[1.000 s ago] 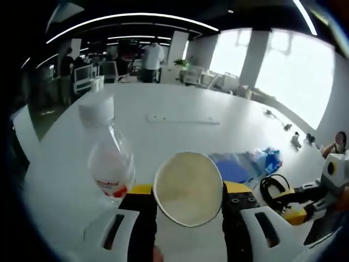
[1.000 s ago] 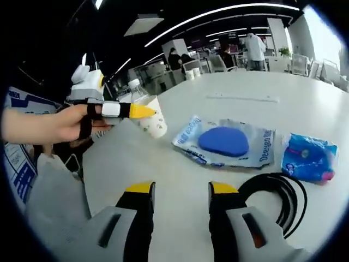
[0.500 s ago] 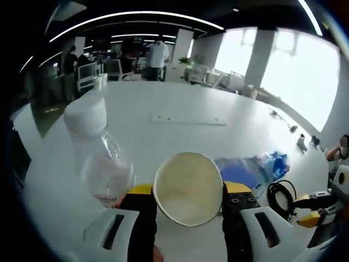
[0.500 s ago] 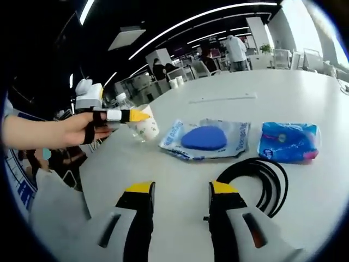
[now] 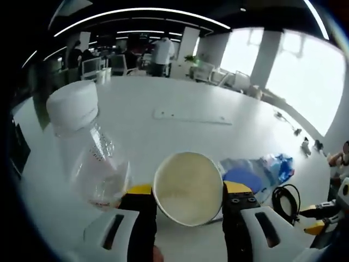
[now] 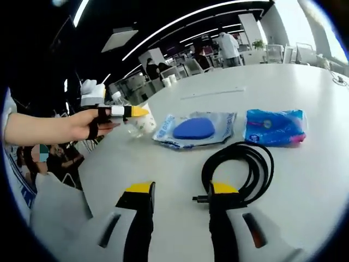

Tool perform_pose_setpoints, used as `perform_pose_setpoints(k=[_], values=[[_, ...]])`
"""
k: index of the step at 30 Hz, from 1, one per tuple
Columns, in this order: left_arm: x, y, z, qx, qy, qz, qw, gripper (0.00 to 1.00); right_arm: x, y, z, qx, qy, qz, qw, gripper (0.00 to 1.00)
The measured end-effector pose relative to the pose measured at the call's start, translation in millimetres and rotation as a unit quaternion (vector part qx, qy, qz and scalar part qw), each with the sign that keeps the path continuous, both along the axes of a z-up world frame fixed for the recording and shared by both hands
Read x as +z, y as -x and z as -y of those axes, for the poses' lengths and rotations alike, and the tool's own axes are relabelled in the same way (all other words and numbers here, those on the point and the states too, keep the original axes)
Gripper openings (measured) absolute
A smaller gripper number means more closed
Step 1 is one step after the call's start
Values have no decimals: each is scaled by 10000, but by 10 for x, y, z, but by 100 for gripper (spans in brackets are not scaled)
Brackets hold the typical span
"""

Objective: Arrange the tabletop items into an orderly group along one side of the table until the central work area is clear of visible clutter.

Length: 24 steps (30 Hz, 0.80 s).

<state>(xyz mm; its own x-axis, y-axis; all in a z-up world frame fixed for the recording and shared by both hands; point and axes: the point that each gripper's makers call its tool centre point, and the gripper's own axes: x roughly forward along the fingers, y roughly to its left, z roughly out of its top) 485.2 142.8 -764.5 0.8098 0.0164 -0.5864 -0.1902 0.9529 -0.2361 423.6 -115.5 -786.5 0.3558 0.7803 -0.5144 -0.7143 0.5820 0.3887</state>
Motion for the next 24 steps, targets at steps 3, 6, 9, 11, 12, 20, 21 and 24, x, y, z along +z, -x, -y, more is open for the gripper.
perform_pose_setpoints(k=[3,6,9,11,12,20,21,24], values=[[-49,4,6,13,-11,-68,10000,44,-8,-13,39,-95,-16,-43,9999,36],[-58,5,4,41,6,-80,10000,44,-22,-25,56,-134,-10,-53,9999,36],[-53,-17,-3,53,18,-51,10000,44,-46,-20,67,-132,18,-82,9999,36],[-56,-31,-8,70,24,-44,10000,44,-48,-13,71,-134,25,-84,9999,36],[-58,-39,-8,76,24,-32,10000,44,-54,-14,72,-149,12,-101,9998,36],[-137,-36,-12,108,9,-99,9999,44,-55,5,71,-122,19,-112,9999,36],[-142,-35,-10,105,19,-103,9999,44,-59,7,73,-127,22,-122,9998,36],[-160,-29,-11,93,7,-138,9999,44,-64,14,73,-115,29,-128,9998,36]])
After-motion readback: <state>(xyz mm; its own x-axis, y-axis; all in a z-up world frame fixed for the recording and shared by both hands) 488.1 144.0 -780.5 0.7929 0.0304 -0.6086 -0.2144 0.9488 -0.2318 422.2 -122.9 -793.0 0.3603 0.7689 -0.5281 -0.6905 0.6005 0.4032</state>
